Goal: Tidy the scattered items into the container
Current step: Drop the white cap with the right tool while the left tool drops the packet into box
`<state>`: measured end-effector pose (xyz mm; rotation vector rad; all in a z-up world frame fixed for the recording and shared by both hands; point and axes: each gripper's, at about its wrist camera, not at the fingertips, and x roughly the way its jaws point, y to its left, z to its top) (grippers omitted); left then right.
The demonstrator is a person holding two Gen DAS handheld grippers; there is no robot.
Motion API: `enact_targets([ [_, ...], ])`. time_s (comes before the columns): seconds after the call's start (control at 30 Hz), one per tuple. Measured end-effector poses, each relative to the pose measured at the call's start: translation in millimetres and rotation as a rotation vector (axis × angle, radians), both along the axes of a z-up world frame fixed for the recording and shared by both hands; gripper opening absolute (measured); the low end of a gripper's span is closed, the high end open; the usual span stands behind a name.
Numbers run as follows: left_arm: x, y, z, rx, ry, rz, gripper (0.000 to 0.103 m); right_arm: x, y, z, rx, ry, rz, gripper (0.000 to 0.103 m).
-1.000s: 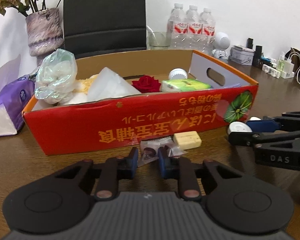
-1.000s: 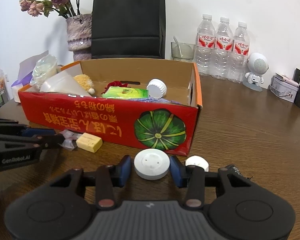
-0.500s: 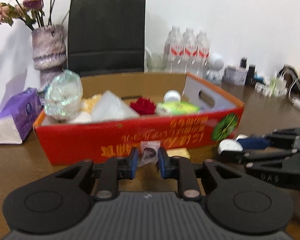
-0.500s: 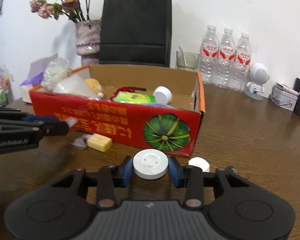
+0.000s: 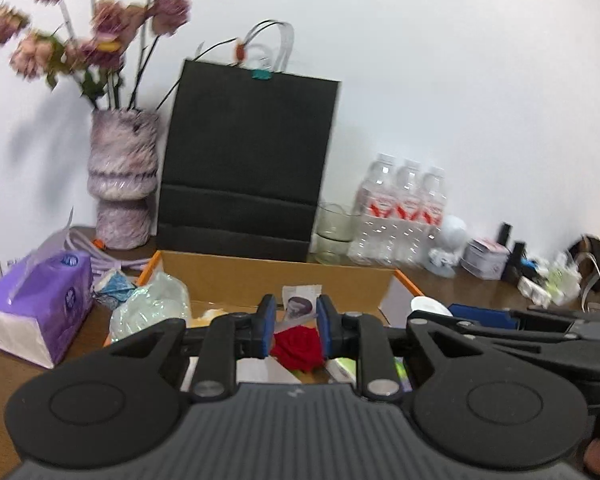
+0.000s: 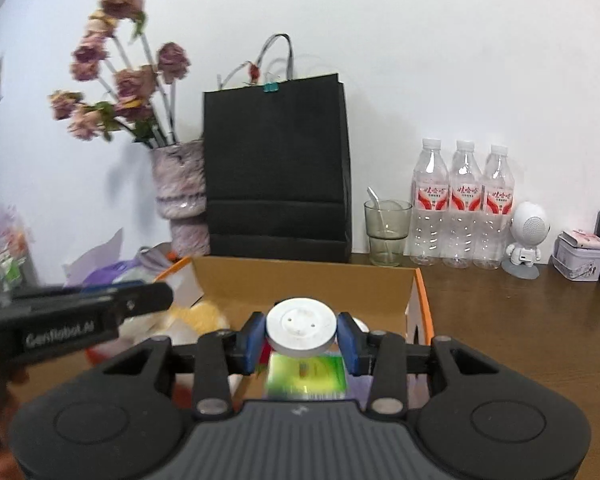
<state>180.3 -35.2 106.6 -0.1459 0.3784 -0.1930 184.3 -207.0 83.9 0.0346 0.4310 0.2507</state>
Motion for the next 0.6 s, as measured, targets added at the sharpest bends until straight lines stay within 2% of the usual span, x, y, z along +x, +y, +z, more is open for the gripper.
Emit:
enact_targets([
  [0.2,29,10,-21,0.015,0.059,0.015,0.024,32,13,-23,-0.049,0.070,-0.021,0.038],
  [0.23,29,11,-24,0.016,0.066,0.018,0.035,34,14,-28,-0.051,0.086,-0.019,0.038],
  [0.27,30,13,-25,0.012,0.072,0.026,0.053,34,14,-31,-0.053,0.092,-0.021,0.041],
  [0.3,30,14,-26,0.009,0.068,0.032,0.060,35,14,-33,-0.057,0.097,-0.027,0.051],
  [0.33,28,14,-27,0.010,0.062,0.036,0.073,34,14,-33,-0.058,0.096,-0.034,0.059],
  [0.37,27,15,-26,0.014,0.057,0.047,0.088,33,13,-32,-0.057,0.086,-0.041,0.080],
  [0.4,27,16,-25,0.013,0.050,0.060,0.094,31,13,-31,-0.054,0.075,-0.046,0.097],
  [0.43,25,17,-24,0.006,0.037,0.067,0.100,30,11,-30,-0.049,0.068,-0.047,0.103],
  [0.47,23,19,-23,-0.006,0.023,0.063,0.102,29,9,-28,-0.041,0.060,-0.048,0.103],
  [0.6,20,21,-17,-0.024,0.013,0.069,0.103,27,2,-22,-0.009,0.054,-0.057,0.103],
])
